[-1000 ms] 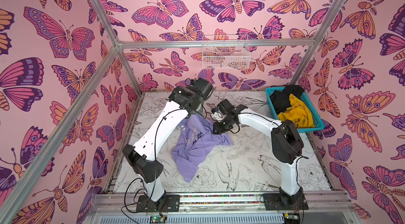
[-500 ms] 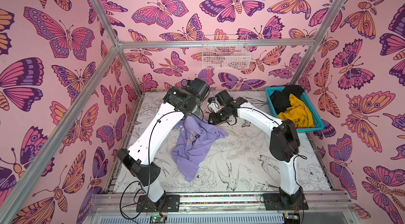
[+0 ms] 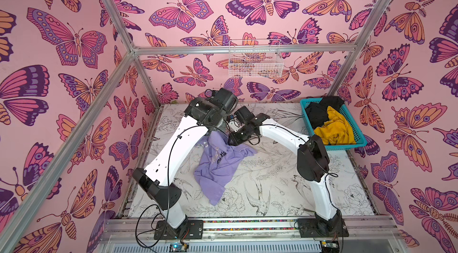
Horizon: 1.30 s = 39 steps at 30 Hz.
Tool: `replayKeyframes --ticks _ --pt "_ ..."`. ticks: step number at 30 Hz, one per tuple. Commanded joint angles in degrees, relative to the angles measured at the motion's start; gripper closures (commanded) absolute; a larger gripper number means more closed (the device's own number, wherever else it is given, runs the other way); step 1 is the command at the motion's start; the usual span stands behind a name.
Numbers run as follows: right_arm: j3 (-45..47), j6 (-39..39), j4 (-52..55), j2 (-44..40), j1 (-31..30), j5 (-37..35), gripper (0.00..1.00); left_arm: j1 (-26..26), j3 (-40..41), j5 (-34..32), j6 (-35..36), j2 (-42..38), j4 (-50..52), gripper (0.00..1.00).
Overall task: Fold and stack t-shirts
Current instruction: Flatten out the T-shirt at the center of the board.
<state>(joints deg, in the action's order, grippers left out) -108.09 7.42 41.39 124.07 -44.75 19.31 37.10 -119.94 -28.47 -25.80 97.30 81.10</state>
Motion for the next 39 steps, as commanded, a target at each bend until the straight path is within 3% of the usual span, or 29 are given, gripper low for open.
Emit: replayKeyframes --ticks 1,15,26,31,39 --pt "1.8 -0.8 0.5 -3.3 -0.6 -1.2 0.57 0.1 -1.7 -0.8 0.5 0.0 1.0 1.00" --pt "-5.4 -3.6 0.2 1.2 -0.6 -4.8 0.57 0.4 -0.2 2.8 0.3 -3.5 0.8 1.00" --pt "-10.3 -6.1 1.6 8.9 0.1 -8.3 0.61 0.7 -3.0 1.8 0.8 -6.2 2.8 1.00" --pt "-9.8 -3.9 0.2 10.1 2.1 -3.7 0.70 0.7 -4.1 0.5 1.1 -7.3 4.2 1.00" --pt "-7.4 -2.1 -2.9 6.3 2.1 -0.4 0.62 0.7 -3.9 0.5 1.0 -6.6 4.3 1.00"
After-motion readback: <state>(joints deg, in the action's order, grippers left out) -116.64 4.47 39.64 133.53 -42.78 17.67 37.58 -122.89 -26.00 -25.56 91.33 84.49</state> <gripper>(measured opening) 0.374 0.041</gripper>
